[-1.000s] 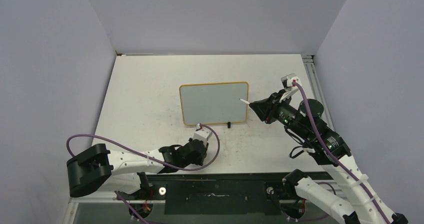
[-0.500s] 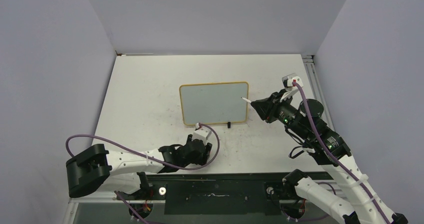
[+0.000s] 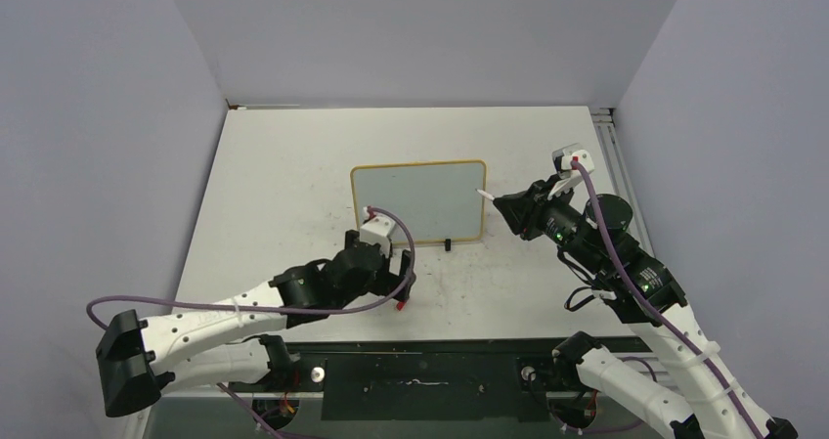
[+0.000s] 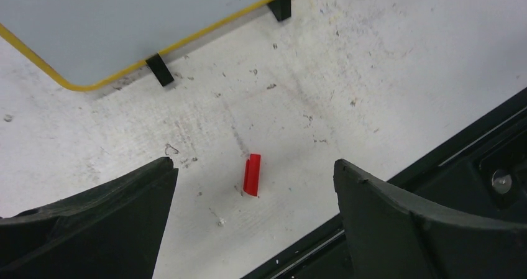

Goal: Write a sentence on the whiteboard
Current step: Place the pen cap at the center of the board, then move the whiteboard stand to the center of the board.

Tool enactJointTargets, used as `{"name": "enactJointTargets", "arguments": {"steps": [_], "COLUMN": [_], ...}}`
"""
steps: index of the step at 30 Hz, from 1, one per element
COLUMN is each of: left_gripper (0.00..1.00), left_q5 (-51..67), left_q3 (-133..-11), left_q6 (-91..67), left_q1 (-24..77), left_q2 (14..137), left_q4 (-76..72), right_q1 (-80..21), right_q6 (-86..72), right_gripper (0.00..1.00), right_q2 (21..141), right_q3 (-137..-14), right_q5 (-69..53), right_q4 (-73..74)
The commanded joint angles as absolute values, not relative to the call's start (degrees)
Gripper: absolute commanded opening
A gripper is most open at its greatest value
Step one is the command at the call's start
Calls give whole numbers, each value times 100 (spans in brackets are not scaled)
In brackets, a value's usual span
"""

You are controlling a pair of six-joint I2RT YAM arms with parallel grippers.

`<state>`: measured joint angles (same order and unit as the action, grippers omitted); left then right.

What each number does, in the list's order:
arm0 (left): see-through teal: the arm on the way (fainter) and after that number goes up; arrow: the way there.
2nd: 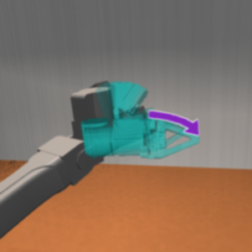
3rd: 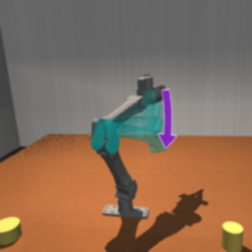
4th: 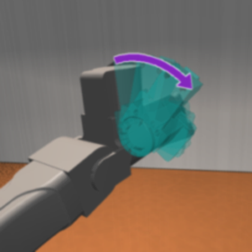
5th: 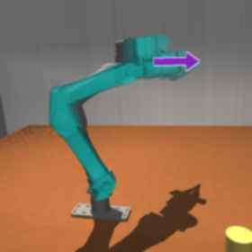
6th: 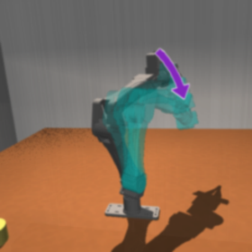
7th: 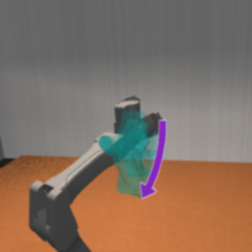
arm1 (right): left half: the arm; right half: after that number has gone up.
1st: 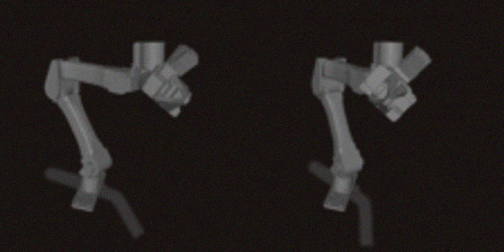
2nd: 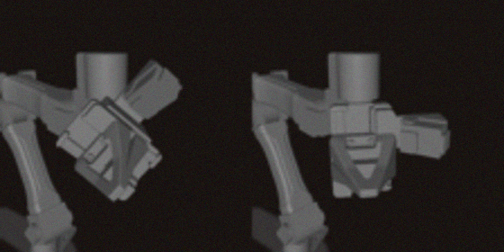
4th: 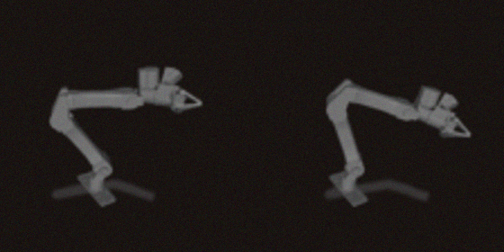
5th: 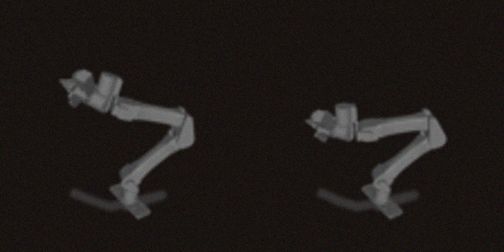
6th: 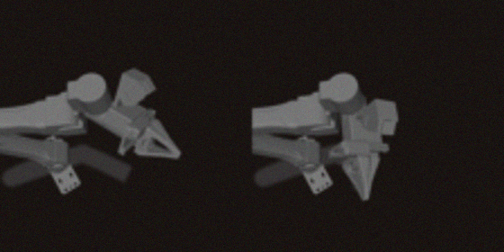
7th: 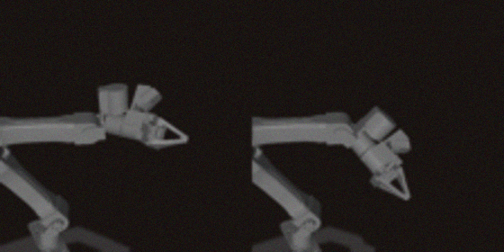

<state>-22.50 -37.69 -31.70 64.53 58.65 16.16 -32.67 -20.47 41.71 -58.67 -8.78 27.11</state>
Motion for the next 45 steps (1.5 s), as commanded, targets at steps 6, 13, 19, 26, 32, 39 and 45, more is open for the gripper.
{"name": "enactJointTargets", "arguments": {"steps": [6,13,19,26,32,39,45], "left_gripper": [97,95,88,86,78,72,64], "left_q5": [-1086,-986,-1260,-2201,-2523,-2888,-2966], "left_q3": [-5085,-5075,-4575,-4414,-4268,-4684,-4755], "left_q6": [-2308,-2470,-3080,-3513,-3951,-4136,-4318], "left_q1": [4713,3806,3913,4616,4873,5090,5136], "left_q2": [5146,5422,5990,6571,7193,8213,8766], "left_q4": [2974,2678,1736,1182,652,616,515], "right_q1": [-3263,-3261,-3262,-3261,-3268,-3263,-3269], "right_q6": [-1966,-1994,-2038,-2065,-2020,-2055,-2049], "right_gripper": [5,5,5,5,5,5,5], "right_q2": [4020,3996,3965,3728,3432,3202,3108], "right_q3": [-5958,-5848,-5686,-5351,-5222,-5091,-5072], "right_q5": [-646,-470,-320,-278,-103,-107,-107], "right_q4": [2559,2410,2163,1782,1808,1840,1851]}}
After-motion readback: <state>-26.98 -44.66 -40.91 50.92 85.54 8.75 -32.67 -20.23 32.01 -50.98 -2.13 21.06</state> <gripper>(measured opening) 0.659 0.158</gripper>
